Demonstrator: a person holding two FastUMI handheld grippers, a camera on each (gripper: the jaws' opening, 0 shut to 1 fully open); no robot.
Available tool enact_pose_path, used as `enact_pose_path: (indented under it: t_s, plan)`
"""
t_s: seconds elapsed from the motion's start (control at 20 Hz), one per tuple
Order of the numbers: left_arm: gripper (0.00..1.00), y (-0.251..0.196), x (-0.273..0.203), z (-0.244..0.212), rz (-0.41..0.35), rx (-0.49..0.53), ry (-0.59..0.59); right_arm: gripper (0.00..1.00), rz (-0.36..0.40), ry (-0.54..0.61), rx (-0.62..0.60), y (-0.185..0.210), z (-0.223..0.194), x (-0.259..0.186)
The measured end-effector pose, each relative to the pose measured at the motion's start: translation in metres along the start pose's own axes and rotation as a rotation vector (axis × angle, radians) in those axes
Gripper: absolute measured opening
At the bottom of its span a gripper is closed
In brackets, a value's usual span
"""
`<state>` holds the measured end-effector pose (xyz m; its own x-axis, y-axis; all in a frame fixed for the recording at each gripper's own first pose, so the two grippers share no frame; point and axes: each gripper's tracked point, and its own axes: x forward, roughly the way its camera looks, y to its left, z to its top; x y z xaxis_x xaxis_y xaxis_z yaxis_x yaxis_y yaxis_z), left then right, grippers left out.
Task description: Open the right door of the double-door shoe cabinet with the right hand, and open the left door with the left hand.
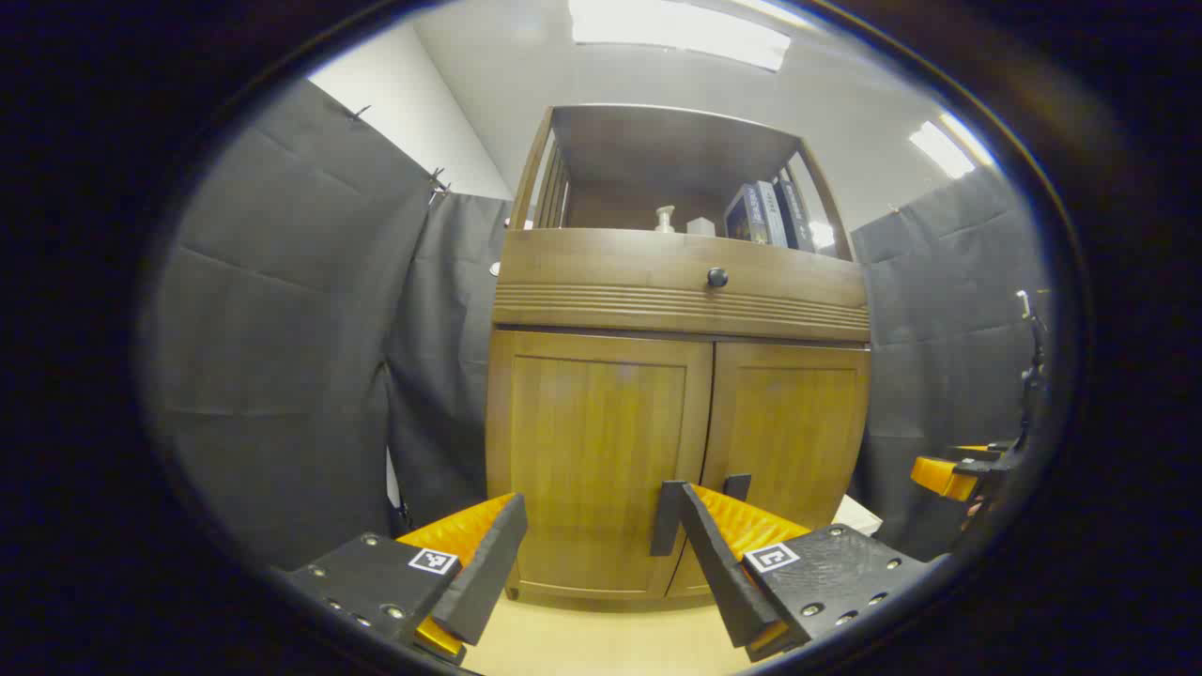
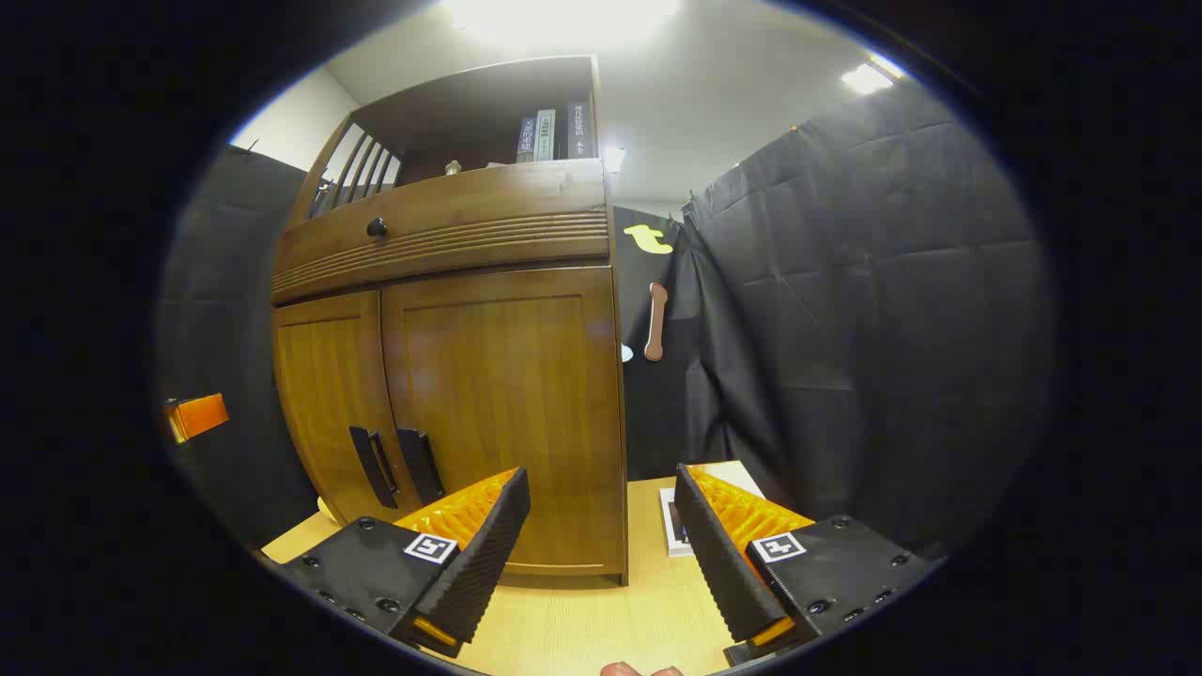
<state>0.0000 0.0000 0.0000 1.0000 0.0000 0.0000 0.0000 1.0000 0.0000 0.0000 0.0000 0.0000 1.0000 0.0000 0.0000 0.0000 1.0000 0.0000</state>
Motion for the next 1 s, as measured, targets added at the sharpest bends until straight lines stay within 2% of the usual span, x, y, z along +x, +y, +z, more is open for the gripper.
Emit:
enact_pose_path:
  t_s: [0.25,0.3,0.35,0.4,0.55,0.6,0.65,0.75,0.8,0.9,0.95,1.0]
  plan:
    - [0.95,0.005,-0.018,-0.023,0.073,0.024,0.071,0.98,0.058,0.045,-0.024,-0.001,-0.011,0.006]
    - [0.95,0.007,-0.025,-0.026,0.091,0.024,0.075,0.96,0.073,0.046,-0.028,-0.002,-0.014,0.006]
    - [0.95,0.009,-0.028,-0.026,0.109,0.022,0.076,0.98,0.076,0.047,-0.031,-0.008,-0.023,0.001]
    - [0.95,0.008,-0.027,-0.026,0.114,0.013,0.079,0.95,0.076,0.052,-0.034,-0.01,-0.028,-0.002]
    - [0.95,0.009,-0.024,-0.025,0.094,0.008,0.067,0.92,0.062,0.081,-0.027,-0.004,-0.036,0.006]
    - [0.94,0.009,-0.022,-0.025,0.088,0.018,0.061,0.96,0.06,0.081,-0.018,0.002,-0.033,0.008]
    - [0.95,0.006,-0.023,-0.028,0.078,0.021,0.07,0.92,0.055,0.09,-0.012,0.008,-0.032,0.011]
    - [0.95,0.004,-0.022,-0.028,0.052,0.017,0.074,0.97,0.039,0.073,-0.006,0.019,-0.024,0.018]
    - [0.95,0.004,-0.022,-0.026,0.049,0.019,0.066,0.92,0.036,0.063,-0.004,0.026,-0.02,0.022]
    - [0.95,0.002,-0.022,-0.027,0.04,0.025,0.062,0.92,0.027,0.068,-0.007,0.037,-0.022,0.026]
    - [0.95,0.001,-0.021,-0.026,0.026,0.023,0.054,0.96,0.023,0.072,-0.007,0.046,-0.021,0.028]
    - [0.95,0.0,-0.02,-0.025,0.013,0.017,0.046,0.92,0.022,0.072,-0.003,0.053,-0.019,0.03]
